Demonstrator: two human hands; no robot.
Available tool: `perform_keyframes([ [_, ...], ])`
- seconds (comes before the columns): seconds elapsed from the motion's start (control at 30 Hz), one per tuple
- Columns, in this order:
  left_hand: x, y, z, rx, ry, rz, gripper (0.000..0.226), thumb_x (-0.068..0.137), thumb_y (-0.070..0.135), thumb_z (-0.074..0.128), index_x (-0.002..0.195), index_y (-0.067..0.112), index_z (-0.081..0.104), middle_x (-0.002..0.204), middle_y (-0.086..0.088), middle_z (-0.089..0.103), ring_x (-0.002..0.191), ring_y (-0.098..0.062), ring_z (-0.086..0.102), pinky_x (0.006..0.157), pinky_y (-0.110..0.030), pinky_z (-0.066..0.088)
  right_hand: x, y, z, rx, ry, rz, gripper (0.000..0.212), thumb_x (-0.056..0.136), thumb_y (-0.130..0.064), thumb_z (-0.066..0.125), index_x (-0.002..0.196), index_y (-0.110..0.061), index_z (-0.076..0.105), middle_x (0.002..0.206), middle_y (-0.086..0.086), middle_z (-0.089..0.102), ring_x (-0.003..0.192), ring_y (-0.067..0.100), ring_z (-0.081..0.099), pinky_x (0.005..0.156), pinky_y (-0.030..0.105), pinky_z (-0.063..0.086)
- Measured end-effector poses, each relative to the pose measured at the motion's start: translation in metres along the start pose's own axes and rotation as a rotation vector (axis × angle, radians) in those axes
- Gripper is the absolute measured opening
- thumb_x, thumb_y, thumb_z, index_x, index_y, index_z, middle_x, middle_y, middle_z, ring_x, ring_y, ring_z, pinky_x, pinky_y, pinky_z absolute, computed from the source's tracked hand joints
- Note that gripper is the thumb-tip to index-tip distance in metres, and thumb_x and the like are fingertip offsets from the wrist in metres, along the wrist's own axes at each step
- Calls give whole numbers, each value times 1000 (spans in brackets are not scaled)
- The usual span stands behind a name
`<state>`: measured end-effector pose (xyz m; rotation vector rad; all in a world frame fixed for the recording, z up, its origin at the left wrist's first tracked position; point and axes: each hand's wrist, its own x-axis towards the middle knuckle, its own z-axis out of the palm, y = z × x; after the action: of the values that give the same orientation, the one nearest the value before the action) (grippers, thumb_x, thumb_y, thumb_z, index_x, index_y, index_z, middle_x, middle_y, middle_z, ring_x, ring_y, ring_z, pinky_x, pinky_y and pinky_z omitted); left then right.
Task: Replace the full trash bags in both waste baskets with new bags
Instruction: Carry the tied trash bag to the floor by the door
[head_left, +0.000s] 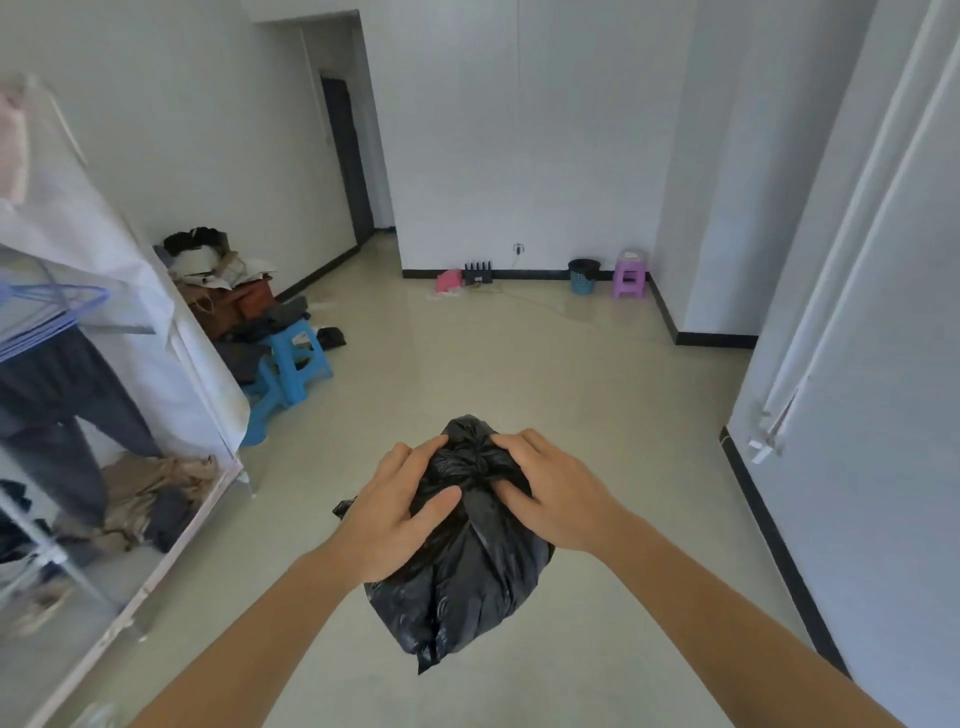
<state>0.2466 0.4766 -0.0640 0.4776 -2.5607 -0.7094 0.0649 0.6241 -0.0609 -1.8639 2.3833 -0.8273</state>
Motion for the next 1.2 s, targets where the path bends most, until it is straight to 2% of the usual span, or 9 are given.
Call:
perform_keyframes([
  [0.07,36,-46,2,-39,25,-60,71,87,73,33,148,36,31,110,15,45,114,1,44,101,-25,37,56,20,24,5,-55,-27,49,100,-40,46,147,-26,37,127,-6,50,106,15,57,89,30,47],
  [0.13,78,-91,4,6,73,-78,69,86,70,39,146,35,36,107,17,45,108,1,47,96,-21,38,116,40,47,7,-95,-54,49,100,-42,45,146,-26,37,127,-5,51,108,16,58,91,32,49],
  [0.23,149,-152,-4,62,106,-89,70,85,66,46,144,29,40,103,13,47,103,-5,49,91,-25,44,206,67,67,6,-129,-80,49,101,-43,45,145,-25,38,128,-5,52,111,16,57,93,32,48],
  [0.37,255,-208,-23,83,100,-72,70,87,65,45,146,28,37,107,9,49,107,-8,50,96,-30,45,313,105,67,-17,-129,-71,49,101,-44,46,146,-25,38,128,-6,51,110,15,57,90,26,45],
  [0.67,487,-324,-7,74,79,-40,61,95,50,51,148,27,30,131,7,49,123,-7,44,106,-27,37,530,242,97,30,-91,-37,51,101,-46,45,147,-25,37,129,-8,51,112,14,56,94,28,45],
  [0.87,679,-417,6,116,37,-60,56,97,49,47,146,25,35,127,6,52,122,-10,47,105,-32,41,709,355,117,55,-81,-39,55,100,-47,45,149,-23,35,136,-6,48,120,17,54,99,30,44],
  [1.07,829,-502,-25,142,123,-105,54,96,36,54,145,20,37,127,2,53,120,-12,48,99,-24,39,893,410,127,107,-96,-81,55,101,-43,47,149,-22,34,139,-2,46,121,19,53,100,33,45],
  [1.2,914,-587,-41,145,186,-141,52,96,29,57,144,20,38,130,2,53,121,-14,49,97,-23,37,1020,435,161,109,-128,-126,53,101,-39,48,148,-21,35,136,-1,47,117,21,55,96,33,46],
])
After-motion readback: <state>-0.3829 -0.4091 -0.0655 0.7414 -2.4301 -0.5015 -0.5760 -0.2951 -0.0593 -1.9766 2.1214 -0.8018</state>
